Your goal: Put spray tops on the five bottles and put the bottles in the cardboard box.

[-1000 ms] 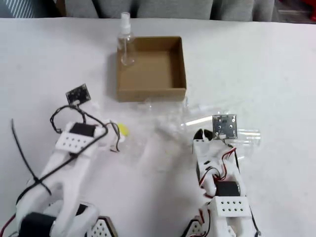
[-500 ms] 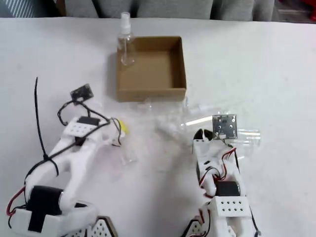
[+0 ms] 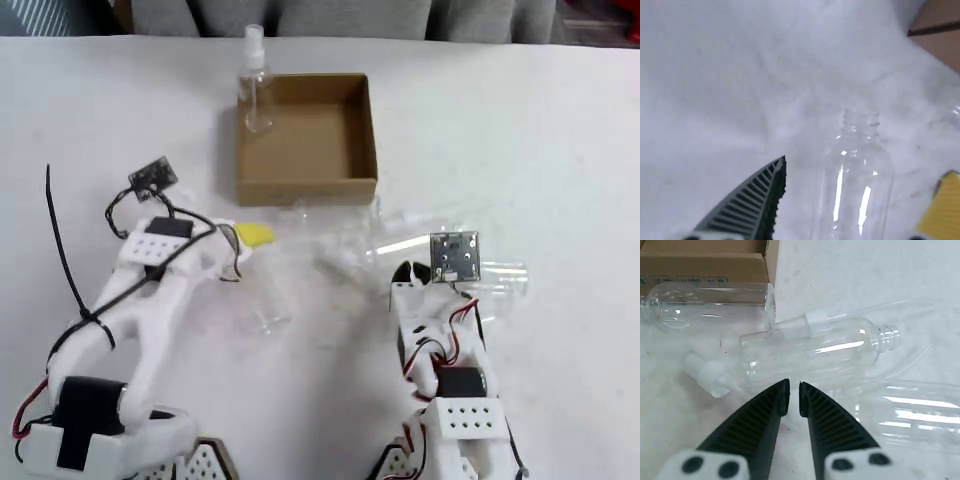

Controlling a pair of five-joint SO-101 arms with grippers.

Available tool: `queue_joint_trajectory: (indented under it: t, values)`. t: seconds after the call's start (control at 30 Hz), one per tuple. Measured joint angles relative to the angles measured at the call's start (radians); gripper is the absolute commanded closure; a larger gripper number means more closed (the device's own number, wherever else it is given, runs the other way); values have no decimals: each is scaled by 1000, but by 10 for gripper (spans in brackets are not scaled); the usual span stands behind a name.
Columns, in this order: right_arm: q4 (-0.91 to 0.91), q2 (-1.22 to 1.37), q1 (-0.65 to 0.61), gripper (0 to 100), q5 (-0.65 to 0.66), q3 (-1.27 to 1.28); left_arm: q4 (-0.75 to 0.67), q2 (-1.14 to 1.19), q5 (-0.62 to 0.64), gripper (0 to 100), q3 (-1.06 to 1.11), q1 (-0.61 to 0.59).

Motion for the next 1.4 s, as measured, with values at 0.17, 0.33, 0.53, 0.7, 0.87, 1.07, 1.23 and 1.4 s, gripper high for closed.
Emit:
queue_joint_trajectory:
  t: [0.17, 0.33, 0.53, 0.7, 0.87, 1.07, 1.23, 1.4]
  values:
    - [0, 0, -5, 981, 0, 0, 0, 2, 5, 711, 0, 0]
    - [12, 0, -20, 981, 0, 0, 0, 2, 34, 642, 0, 44]
    - [12, 0, -20, 981, 0, 0, 0, 3, 58, 642, 0, 98]
    - [12, 0, -20, 981, 0, 0, 0, 3, 58, 642, 0, 101]
    - [12, 0, -20, 981, 0, 0, 0, 3, 60, 642, 0, 101]
    - [12, 0, -20, 981, 0, 0, -2, 40, 89, 642, -49, 101]
    - [12, 0, -20, 981, 0, 0, -2, 176, 117, 642, -130, 100]
    - [12, 0, -20, 981, 0, 0, -2, 233, 133, 642, -176, 72]
